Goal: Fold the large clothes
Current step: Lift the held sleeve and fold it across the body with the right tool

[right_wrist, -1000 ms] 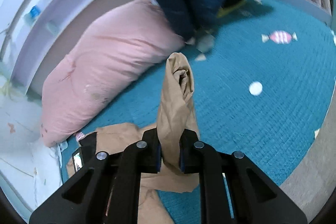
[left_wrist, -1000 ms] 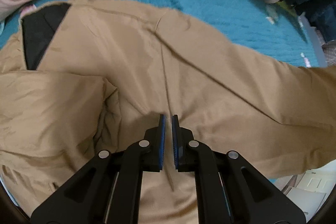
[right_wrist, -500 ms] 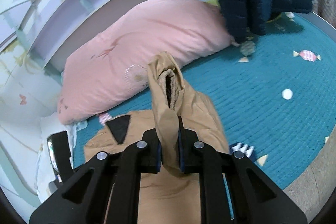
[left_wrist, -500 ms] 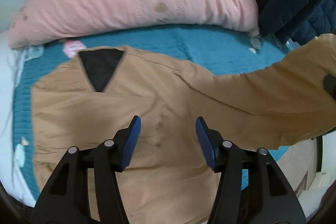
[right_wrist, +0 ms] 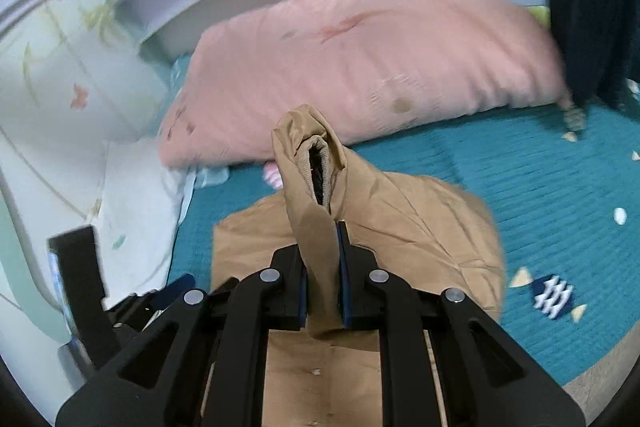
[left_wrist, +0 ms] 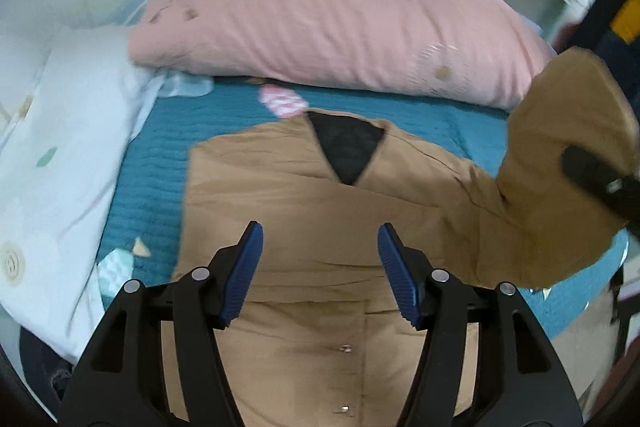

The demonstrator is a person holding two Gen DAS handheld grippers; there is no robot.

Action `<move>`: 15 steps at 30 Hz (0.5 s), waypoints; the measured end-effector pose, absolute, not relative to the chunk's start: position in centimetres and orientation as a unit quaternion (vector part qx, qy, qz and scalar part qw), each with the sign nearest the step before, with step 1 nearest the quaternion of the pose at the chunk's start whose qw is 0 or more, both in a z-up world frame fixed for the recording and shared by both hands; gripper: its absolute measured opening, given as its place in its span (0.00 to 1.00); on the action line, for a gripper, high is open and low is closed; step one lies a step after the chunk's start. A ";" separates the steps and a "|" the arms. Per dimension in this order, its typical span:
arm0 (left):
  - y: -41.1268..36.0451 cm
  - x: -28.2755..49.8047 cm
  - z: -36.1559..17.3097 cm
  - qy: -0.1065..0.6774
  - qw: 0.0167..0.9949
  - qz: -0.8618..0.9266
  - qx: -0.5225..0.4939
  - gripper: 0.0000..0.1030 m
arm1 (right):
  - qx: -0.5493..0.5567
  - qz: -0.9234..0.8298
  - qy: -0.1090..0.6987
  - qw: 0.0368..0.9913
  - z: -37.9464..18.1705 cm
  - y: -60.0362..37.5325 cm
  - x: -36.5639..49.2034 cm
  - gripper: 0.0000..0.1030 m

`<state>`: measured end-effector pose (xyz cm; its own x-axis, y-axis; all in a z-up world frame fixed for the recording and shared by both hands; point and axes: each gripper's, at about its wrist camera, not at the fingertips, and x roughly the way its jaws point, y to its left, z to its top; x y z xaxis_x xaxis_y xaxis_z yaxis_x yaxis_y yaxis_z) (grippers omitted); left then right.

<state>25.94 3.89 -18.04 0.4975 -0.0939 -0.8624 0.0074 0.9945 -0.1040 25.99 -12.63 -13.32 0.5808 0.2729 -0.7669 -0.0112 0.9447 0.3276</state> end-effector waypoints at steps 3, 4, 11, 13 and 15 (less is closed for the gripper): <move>7.2 25.7 -18.5 0.500 0.864 -0.007 -0.059 0.59 | 0.137 0.089 0.467 0.869 -15.1 -9.4 27.2 0.11; 8.1 25.5 -18.6 0.499 0.864 0.000 -0.058 0.59 | 0.136 0.091 0.474 0.865 -15.8 -8.4 27.6 0.11; 13.8 25.5 -20.6 0.512 0.854 0.034 -0.087 0.59 | 0.129 0.128 0.530 0.828 -21.3 -2.4 30.5 0.15; 14.9 25.6 -21.4 0.517 0.850 0.040 -0.088 0.59 | 0.147 0.142 0.550 0.810 -22.3 -1.9 30.5 0.32; 15.3 25.6 -21.8 0.521 0.848 0.043 -0.091 0.59 | 0.174 0.150 0.539 0.811 -22.2 -1.9 30.1 0.55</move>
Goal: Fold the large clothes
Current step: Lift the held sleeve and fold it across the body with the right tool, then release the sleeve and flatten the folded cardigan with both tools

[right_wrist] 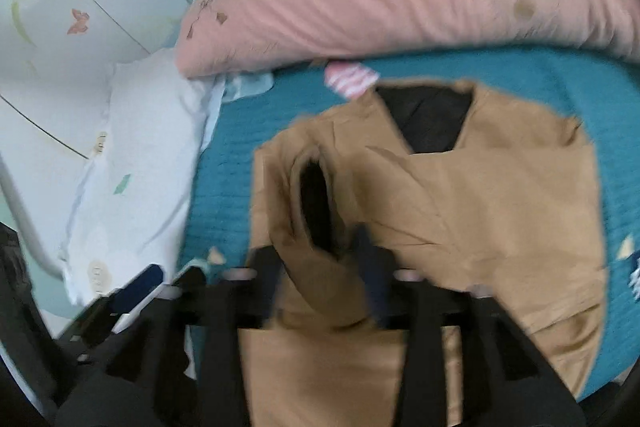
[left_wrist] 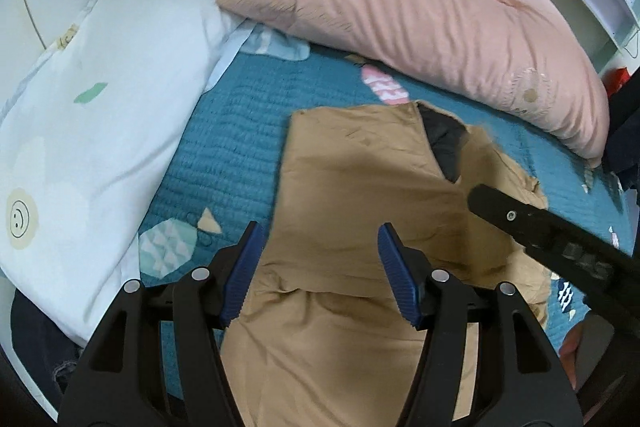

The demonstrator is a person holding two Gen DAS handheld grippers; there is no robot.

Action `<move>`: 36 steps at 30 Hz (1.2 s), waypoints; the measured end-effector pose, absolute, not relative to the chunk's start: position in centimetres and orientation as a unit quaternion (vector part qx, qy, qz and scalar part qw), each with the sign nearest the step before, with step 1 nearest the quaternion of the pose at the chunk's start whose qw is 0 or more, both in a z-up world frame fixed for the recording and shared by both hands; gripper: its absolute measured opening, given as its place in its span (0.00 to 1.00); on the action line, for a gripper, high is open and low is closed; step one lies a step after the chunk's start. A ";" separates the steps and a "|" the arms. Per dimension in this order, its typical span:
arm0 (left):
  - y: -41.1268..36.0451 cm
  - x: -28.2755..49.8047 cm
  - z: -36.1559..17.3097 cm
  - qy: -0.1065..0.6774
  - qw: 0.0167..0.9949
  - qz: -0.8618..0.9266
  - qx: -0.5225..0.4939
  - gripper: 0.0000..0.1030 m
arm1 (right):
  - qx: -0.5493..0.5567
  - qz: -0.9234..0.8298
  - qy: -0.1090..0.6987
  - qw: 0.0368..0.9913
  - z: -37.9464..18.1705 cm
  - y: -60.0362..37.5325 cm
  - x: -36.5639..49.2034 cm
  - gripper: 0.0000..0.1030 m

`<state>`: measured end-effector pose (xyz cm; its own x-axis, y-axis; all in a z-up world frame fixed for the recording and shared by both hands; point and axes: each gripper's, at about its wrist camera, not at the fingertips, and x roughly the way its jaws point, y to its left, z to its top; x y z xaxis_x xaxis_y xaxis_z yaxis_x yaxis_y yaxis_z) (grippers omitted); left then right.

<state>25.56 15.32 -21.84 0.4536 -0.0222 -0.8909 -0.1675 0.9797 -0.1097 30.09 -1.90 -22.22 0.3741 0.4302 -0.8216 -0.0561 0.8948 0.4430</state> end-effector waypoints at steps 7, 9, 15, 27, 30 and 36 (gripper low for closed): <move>15.6 25.2 -22.6 0.526 0.843 0.039 -0.108 0.59 | 0.143 0.123 0.519 0.834 -20.4 -3.1 29.2 0.68; 14.9 25.3 -22.7 0.527 0.842 0.031 -0.112 0.59 | 0.129 0.106 0.516 0.840 -20.2 -3.9 29.1 0.68; 10.6 25.6 -23.1 0.529 0.843 -0.006 -0.098 0.59 | 0.088 0.063 0.506 0.856 -20.4 -7.6 28.1 0.68; 2.6 28.1 -26.8 0.550 0.831 -0.048 -0.064 0.59 | 0.077 0.018 0.534 0.842 -25.3 -12.9 27.1 0.33; 1.3 28.4 -28.4 0.557 0.826 -0.056 -0.061 0.59 | 0.085 0.007 0.549 0.831 -27.1 -13.8 27.3 0.31; -0.4 29.0 -31.7 0.579 0.811 -0.061 -0.050 0.53 | 0.088 0.001 0.565 0.821 -30.0 -14.5 27.3 0.31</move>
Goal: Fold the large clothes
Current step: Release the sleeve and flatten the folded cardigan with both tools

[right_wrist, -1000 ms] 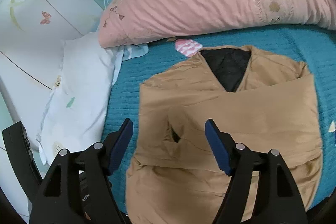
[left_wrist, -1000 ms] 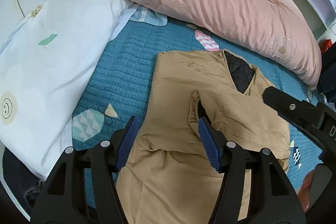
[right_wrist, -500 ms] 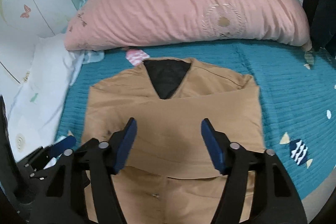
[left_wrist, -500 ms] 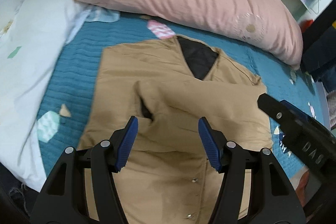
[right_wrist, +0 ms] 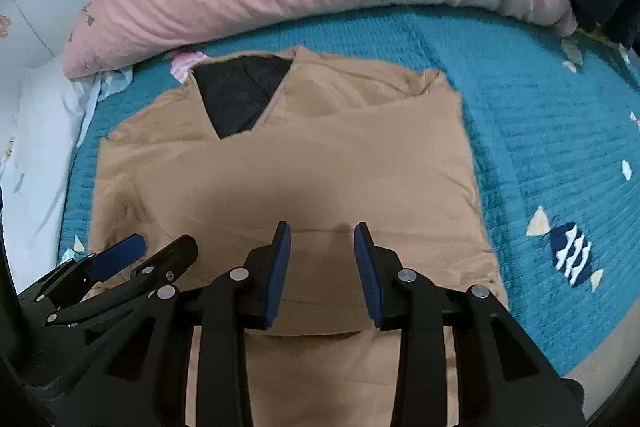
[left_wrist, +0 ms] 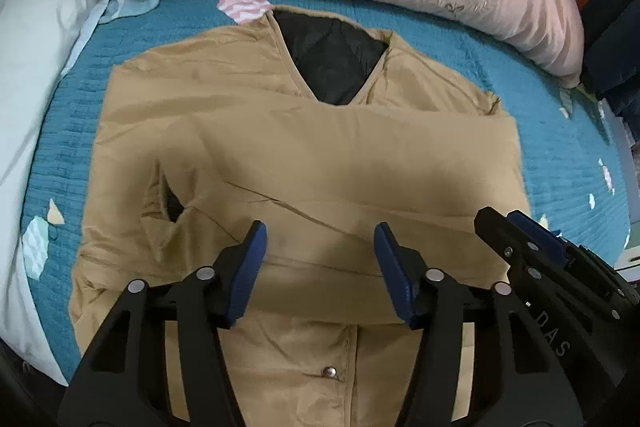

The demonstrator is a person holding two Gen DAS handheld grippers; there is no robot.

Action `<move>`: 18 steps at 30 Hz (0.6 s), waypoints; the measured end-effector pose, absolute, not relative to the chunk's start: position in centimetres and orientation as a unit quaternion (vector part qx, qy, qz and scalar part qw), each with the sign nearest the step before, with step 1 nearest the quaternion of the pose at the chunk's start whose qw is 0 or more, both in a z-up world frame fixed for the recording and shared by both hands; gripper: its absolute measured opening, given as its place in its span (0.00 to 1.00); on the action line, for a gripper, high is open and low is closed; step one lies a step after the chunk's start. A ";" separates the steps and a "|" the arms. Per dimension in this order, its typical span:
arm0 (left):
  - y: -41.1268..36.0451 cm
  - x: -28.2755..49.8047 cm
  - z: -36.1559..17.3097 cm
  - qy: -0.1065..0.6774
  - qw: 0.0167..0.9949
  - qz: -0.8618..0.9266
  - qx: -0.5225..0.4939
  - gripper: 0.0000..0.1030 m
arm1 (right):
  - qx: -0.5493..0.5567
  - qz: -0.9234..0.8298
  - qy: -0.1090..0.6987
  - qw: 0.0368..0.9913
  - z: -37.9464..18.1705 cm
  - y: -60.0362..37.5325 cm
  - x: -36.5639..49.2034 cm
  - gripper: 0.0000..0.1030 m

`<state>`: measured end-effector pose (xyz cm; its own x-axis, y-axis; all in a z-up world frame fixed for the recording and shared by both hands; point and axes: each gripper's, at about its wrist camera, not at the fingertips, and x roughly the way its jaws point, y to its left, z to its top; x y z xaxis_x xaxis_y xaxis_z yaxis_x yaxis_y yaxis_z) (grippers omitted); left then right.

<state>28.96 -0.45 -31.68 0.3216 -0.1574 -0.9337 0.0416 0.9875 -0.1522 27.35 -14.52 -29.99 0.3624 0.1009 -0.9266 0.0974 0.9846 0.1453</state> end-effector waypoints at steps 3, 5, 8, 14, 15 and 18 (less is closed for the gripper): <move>-0.5 29.2 -33.7 0.596 0.800 -0.057 -0.046 0.53 | 0.082 0.004 0.576 0.813 -31.7 -14.3 27.4 0.30; -0.4 29.1 -35.0 0.601 0.796 -0.053 -0.044 0.51 | 0.071 0.003 0.584 0.809 -33.1 -13.9 27.3 0.30; -0.3 28.7 -36.0 0.594 0.802 -0.050 -0.030 0.51 | 0.054 -0.002 0.587 0.808 -34.3 -13.6 27.1 0.29; -0.1 28.6 -35.9 0.591 0.805 -0.048 -0.026 0.50 | 0.059 -0.002 0.586 0.808 -34.0 -14.0 26.6 0.28; 0.1 28.5 -35.7 0.591 0.805 -0.046 -0.025 0.47 | 0.058 -0.003 0.586 0.808 -34.0 -14.2 26.6 0.28; 0.9 28.4 -35.3 0.593 0.804 -0.040 -0.028 0.36 | 0.062 -0.014 0.589 0.806 -33.9 -15.6 26.0 0.28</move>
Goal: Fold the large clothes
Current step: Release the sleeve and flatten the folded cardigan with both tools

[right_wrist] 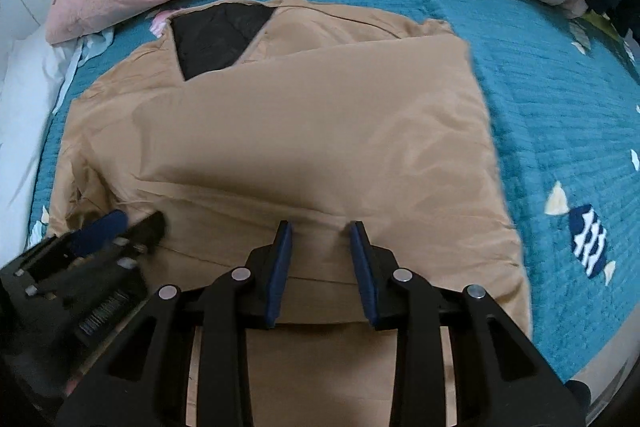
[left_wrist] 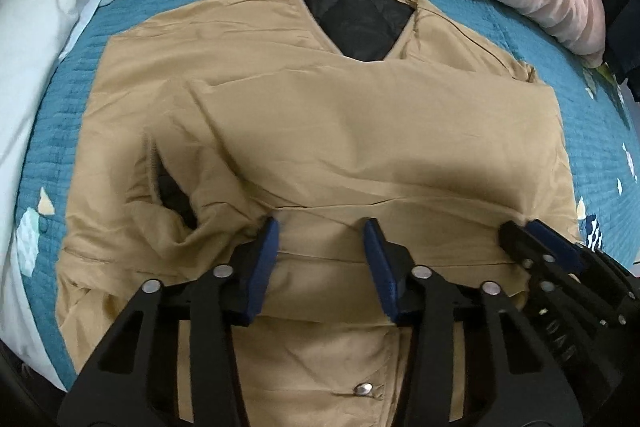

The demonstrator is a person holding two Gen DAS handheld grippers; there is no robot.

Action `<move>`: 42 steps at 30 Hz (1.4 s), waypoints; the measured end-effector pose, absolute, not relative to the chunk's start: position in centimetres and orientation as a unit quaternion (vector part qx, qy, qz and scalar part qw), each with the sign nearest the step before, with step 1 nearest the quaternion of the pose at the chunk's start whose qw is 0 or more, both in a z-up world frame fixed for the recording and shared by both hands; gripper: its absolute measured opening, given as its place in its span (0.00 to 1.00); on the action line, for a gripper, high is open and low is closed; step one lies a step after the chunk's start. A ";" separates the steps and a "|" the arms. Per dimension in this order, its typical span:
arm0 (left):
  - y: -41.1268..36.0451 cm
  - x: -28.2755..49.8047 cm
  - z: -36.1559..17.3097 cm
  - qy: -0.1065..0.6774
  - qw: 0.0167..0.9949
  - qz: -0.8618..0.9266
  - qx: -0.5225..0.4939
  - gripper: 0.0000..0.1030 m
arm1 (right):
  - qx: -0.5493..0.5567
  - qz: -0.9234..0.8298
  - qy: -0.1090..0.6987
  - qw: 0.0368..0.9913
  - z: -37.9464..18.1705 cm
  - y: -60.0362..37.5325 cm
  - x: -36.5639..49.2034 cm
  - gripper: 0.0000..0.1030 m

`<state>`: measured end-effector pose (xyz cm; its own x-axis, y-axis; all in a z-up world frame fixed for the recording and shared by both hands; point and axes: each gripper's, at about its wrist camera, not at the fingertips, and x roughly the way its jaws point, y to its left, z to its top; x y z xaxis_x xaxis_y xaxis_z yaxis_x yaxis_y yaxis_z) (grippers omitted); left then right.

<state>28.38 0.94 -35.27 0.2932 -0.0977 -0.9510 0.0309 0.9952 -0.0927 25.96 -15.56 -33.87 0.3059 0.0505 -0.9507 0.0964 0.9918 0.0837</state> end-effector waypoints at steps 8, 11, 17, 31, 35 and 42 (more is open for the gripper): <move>3.8 27.9 -34.9 0.596 0.800 -0.027 -0.063 0.23 | 0.079 -0.064 0.591 0.800 -33.9 -20.0 23.9 0.27; 4.2 27.8 -35.5 0.594 0.801 -0.036 -0.068 0.22 | 0.094 -0.063 0.594 0.796 -34.8 -21.3 23.7 0.25; 4.5 27.7 -35.2 0.589 0.803 -0.029 -0.087 0.22 | 0.099 -0.063 0.589 0.800 -33.5 -21.1 24.3 0.25; 2.6 32.8 -33.4 0.551 0.825 -0.056 -0.112 0.22 | 0.094 0.011 0.537 0.838 -31.8 -15.1 30.7 0.26; 3.3 33.7 -35.6 0.559 0.825 -0.032 -0.080 0.22 | 0.055 -0.001 0.554 0.831 -33.6 -14.5 31.4 0.24; 7.3 34.3 -36.1 0.556 0.826 0.004 -0.091 0.22 | 0.044 -0.103 0.574 0.811 -35.3 -21.6 31.9 0.24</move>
